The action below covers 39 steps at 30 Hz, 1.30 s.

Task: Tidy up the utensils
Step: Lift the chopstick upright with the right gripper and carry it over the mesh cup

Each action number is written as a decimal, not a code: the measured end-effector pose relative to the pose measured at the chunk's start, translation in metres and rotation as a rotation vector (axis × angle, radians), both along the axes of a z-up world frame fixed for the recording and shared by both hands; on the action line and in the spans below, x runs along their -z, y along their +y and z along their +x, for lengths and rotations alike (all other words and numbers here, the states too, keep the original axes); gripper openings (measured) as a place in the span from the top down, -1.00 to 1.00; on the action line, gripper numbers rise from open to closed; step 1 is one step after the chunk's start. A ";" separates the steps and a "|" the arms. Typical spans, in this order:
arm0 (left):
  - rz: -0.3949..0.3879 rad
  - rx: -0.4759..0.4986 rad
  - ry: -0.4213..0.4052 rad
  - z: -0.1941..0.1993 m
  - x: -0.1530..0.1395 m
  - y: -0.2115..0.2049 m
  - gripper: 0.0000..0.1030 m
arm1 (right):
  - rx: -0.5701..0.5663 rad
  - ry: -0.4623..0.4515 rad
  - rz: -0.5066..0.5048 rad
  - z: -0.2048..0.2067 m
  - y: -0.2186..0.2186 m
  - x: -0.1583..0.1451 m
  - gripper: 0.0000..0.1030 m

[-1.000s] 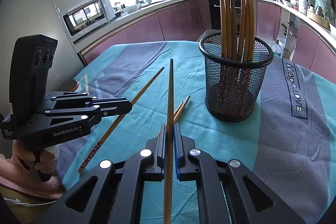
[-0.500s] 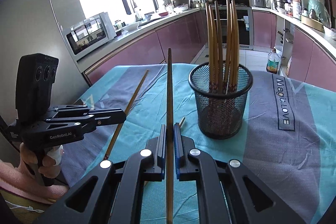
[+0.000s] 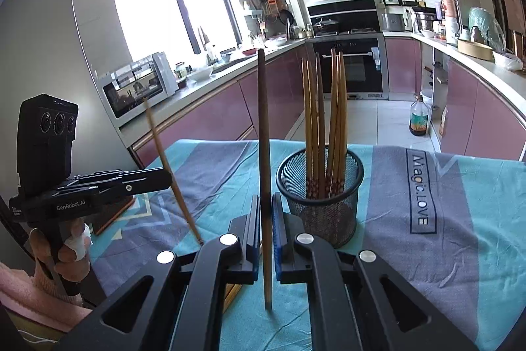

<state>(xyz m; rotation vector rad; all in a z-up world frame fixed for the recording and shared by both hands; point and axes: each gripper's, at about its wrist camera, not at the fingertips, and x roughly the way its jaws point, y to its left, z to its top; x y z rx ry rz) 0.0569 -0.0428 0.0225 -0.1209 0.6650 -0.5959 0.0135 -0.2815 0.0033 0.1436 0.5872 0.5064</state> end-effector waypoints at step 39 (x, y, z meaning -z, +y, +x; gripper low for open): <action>0.015 -0.002 -0.012 0.050 -0.030 -0.022 0.98 | 0.018 -0.130 0.016 0.035 -0.031 -0.058 0.90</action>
